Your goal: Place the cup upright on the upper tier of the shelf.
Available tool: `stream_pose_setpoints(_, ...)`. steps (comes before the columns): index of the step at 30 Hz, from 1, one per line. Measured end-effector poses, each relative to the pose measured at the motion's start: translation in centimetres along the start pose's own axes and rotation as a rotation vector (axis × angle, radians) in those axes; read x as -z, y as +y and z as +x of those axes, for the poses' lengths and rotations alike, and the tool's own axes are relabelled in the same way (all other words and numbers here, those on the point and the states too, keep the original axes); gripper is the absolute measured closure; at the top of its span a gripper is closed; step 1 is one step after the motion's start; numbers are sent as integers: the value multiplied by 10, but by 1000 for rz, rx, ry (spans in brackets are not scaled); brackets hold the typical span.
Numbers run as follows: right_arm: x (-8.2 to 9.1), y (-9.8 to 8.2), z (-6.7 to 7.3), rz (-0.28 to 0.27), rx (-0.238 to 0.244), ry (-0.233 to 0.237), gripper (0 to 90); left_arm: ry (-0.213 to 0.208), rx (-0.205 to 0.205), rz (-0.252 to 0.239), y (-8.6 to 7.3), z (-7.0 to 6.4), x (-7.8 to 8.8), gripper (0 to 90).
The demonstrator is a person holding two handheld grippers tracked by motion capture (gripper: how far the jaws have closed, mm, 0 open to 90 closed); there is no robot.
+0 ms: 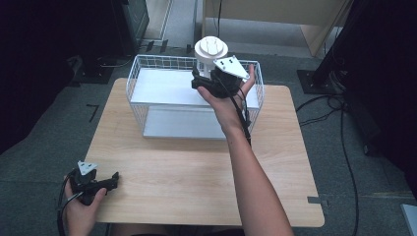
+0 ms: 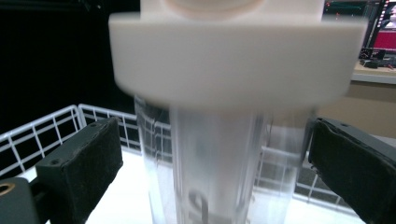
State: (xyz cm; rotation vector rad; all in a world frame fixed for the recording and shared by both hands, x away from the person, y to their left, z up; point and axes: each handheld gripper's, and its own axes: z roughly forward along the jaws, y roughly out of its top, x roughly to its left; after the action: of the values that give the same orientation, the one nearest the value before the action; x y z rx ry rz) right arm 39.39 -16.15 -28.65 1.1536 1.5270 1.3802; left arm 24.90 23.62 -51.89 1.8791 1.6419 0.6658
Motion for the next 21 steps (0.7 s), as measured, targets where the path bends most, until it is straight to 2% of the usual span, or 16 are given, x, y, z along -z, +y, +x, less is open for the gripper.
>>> stream_pose_setpoints(1,3,-7,0,7,11,5,31,0,0,-1,0,0,0,0)
stream_pose_setpoints(9,17,-29,-6,31,15,6,31,0,-1,0,0,0,0,0)
stream_pose_setpoints(17,34,-59,-12,57,54,1,31,-1,-2,2,0,0,0,0)
stream_pose_setpoints(21,47,-77,-13,63,42,12,31,-1,-2,2,0,0,0,0)
